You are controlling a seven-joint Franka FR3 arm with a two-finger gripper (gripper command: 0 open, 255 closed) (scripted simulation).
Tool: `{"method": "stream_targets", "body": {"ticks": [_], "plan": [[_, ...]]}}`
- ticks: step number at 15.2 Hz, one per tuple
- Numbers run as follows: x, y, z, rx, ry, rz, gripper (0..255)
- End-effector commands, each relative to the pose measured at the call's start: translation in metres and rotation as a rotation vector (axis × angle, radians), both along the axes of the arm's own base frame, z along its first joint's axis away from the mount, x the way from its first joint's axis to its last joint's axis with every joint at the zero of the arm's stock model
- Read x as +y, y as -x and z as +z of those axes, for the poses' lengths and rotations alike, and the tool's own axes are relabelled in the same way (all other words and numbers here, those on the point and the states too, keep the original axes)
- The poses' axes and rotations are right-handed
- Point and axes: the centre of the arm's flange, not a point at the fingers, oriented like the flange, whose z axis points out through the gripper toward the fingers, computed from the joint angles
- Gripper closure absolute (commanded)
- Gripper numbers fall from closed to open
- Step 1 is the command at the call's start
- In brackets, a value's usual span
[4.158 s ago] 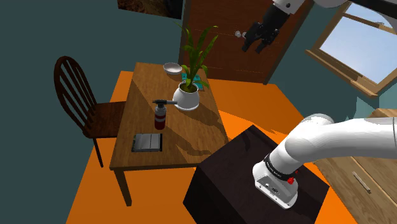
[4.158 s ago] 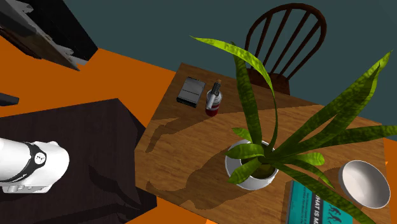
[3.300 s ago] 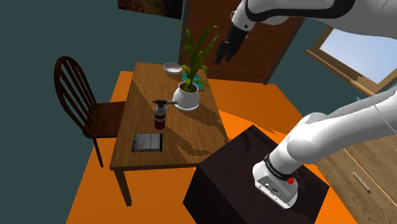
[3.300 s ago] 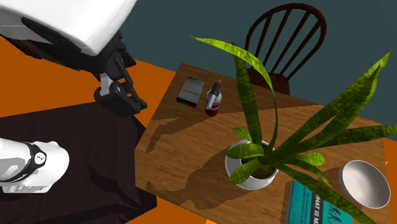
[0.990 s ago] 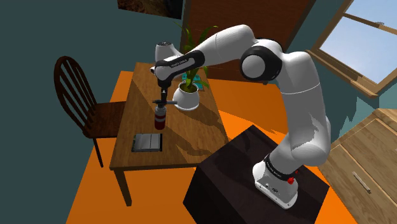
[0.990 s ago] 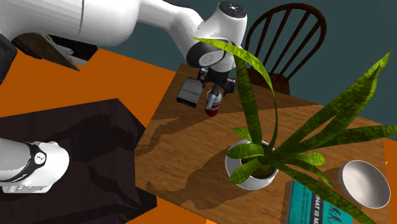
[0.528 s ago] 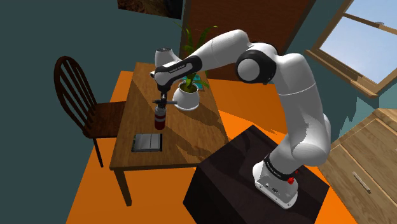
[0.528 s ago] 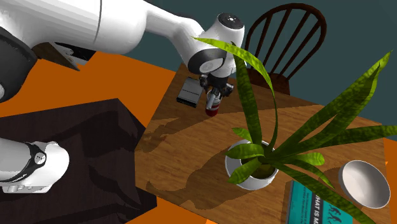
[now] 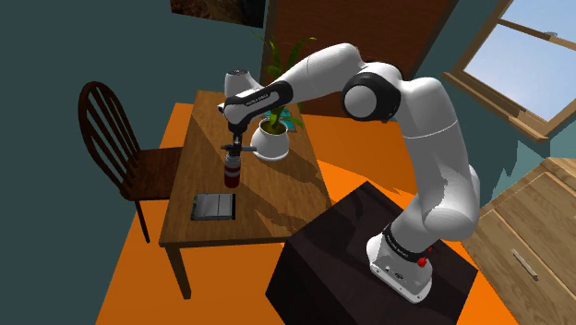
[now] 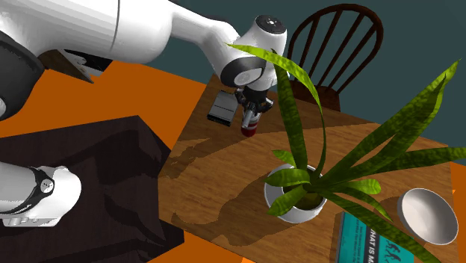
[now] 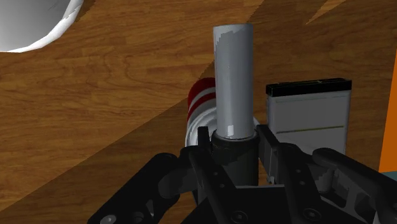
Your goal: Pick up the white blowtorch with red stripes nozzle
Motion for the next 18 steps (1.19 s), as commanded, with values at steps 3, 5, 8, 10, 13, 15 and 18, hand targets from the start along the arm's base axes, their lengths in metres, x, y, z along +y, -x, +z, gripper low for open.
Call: {"method": "stream_targets", "body": {"ticks": [3, 5, 8, 10, 13, 15, 18], "plan": [[0.000, 0.000, 0.010, 0.001, 0.001, 0.000, 255], [0.000, 0.000, 0.021, 0.001, 0.001, 0.000, 255], [0.000, 0.000, 0.037, 0.001, 0.001, 0.000, 255], [0.000, 0.000, 0.047, 0.001, 0.001, 0.000, 255], [0.000, 0.000, 0.063, 0.001, 0.001, 0.000, 255], [0.000, 0.000, 0.074, 0.001, 0.001, 0.000, 255], [0.000, 0.000, 0.080, 0.001, 0.001, 0.000, 255]]}}
